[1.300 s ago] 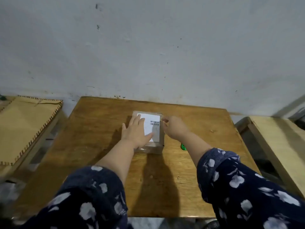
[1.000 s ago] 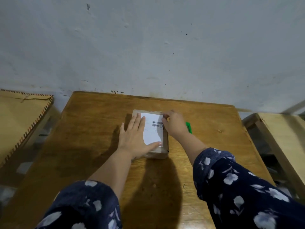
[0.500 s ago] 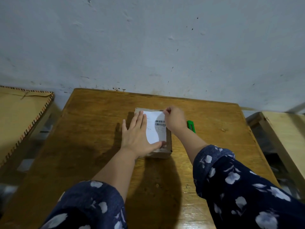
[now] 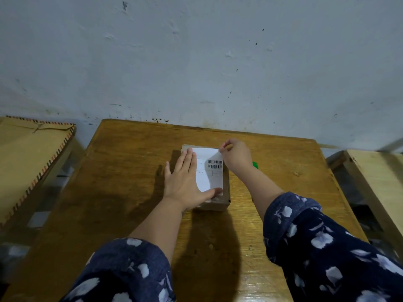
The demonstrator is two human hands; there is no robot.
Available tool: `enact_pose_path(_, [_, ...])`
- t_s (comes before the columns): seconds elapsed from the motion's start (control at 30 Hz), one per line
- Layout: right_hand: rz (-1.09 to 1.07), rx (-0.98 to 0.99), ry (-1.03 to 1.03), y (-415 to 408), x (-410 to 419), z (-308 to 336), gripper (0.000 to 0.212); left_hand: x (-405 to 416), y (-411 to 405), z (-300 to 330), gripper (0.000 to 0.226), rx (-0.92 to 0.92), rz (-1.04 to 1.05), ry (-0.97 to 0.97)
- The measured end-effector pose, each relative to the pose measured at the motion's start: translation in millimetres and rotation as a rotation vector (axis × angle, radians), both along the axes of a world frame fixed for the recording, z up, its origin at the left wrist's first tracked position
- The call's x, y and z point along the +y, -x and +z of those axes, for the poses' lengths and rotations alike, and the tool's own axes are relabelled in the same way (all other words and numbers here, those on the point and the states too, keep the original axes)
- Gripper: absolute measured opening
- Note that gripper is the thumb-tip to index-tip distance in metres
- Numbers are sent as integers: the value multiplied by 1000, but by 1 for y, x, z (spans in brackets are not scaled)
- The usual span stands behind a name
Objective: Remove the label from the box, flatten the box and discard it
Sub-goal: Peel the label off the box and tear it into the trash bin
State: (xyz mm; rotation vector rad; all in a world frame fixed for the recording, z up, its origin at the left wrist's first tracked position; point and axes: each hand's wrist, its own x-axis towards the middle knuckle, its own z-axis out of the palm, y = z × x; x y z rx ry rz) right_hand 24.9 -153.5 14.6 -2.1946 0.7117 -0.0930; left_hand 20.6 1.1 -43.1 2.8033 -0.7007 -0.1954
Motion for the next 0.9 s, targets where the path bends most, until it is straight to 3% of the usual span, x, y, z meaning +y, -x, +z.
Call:
enact_pose_path(0.13, [140, 63, 87, 0, 3, -6, 34, 1, 2, 1, 128, -4, 14, 23])
enact_pose_path(0.3, [227, 166, 366, 4, 5, -7, 23, 10, 9, 4, 123, -1, 16, -4])
enact_pose_path(0.77, [222, 54, 647, 12, 15, -13, 27, 23, 9, -2, 119, -7, 0, -48])
enact_pose_path(0.9, [259, 15, 644, 11, 14, -7, 28, 23, 10, -2, 118, -2, 2, -39])
